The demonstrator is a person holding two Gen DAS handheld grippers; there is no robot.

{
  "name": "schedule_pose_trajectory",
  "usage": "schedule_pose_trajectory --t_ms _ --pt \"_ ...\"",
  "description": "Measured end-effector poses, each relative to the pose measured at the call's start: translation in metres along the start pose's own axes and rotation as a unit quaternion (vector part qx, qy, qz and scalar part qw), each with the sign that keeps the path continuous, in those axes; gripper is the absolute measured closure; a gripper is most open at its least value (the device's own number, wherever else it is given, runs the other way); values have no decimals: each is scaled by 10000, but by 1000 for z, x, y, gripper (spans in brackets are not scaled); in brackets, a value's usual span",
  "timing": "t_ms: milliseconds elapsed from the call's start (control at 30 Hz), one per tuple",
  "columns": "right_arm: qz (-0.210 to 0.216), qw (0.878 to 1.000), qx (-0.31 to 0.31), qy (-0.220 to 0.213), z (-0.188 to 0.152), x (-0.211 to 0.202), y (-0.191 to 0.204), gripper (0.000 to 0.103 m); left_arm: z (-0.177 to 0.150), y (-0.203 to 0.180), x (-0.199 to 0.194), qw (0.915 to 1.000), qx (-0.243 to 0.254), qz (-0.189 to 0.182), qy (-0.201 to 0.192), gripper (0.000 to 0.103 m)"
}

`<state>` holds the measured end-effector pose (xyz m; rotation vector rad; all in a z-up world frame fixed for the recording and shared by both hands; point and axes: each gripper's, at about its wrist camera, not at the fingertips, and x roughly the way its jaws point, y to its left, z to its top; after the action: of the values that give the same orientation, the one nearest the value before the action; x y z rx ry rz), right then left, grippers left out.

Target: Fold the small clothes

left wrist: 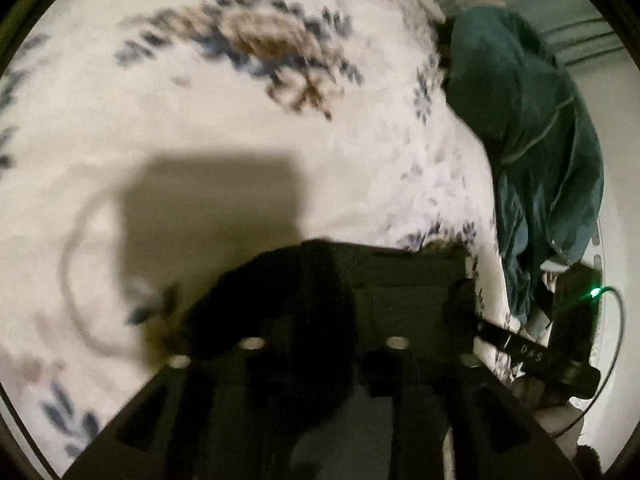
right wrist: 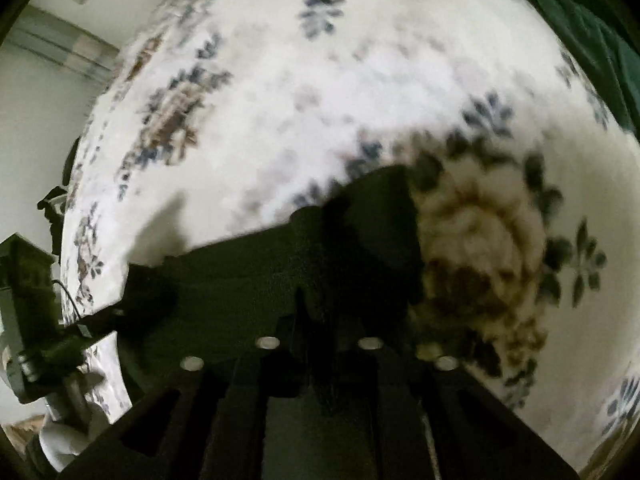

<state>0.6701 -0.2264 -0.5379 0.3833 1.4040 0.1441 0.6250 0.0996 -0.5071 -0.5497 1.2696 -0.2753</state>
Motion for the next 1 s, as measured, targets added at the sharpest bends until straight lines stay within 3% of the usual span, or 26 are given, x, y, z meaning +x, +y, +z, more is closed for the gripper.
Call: schedule_pose_trajectory --t_ms 33,67,133,200,233,267,300,333,400,467,567,600,633,667,700,733,800,933,1000 --pt "118 9999 109 26 -9 -4 -8 66 -7 1 -11 9999 -34 60 -113 35" --pt "213 9996 197 65 -17 -5 -14 64 -14 5 -20 9997 -134 10 -211 20" --pt "440 9977 489 178 -36 -4 -30 62 -21 10 -25 9994 -273 -95 -199 20" --pt "710 9952 651 154 -48 0 -37 62 -24 16 -11 9994 -324 143 43 20" --pt "778 9945 694 70 -51 1 -38 66 -24 17 -4 9994 -294 175 99 27" --pt "730 9952 639 -92 -53 0 -35 79 -24 18 2 9995 -242 173 99 61" --pt "570 9966 560 -197 -53 -3 -32 96 -22 23 5 9992 -242 308 48 73" --pt "335 9971 544 -406 -52 -9 -30 97 -18 29 6 9990 -318 325 13 81" --pt "-28 9974 477 -538 -48 -9 -26 97 -10 48 7 9979 -558 323 11 81" --pt "-97 9990 395 -203 -43 3 -23 97 -5 57 7 9972 -711 109 195 78" --pt "31 9996 274 72 -39 -1 -18 95 -13 39 -18 9987 -354 278 219 74" --pt "114 9994 283 163 -40 -7 -18 87 -21 31 -31 9993 -262 242 113 73" --pt "212 9990 287 255 -43 -14 -18 68 -34 24 -47 9996 -258 135 -50 66" --pt "329 9986 304 284 -47 -22 -20 58 -50 19 -61 9993 -318 83 -168 32" --pt "468 9980 337 258 -53 -32 -22 42 -63 16 -70 9989 -393 86 -225 9" --pt "599 9972 374 248 -60 -41 -25 28 -83 15 -81 9980 -548 94 -291 0" --pt "737 9959 416 320 -72 -53 -31 13 -120 17 -94 9946 -961 87 -392 0" --pt "846 9944 347 521 -75 -46 -46 7 -202 32 -86 9736 -2233 -48 -471 0" --pt "933 9936 228 593 -64 -29 -53 6 -231 38 -49 9621 -2683 -479 -111 0"
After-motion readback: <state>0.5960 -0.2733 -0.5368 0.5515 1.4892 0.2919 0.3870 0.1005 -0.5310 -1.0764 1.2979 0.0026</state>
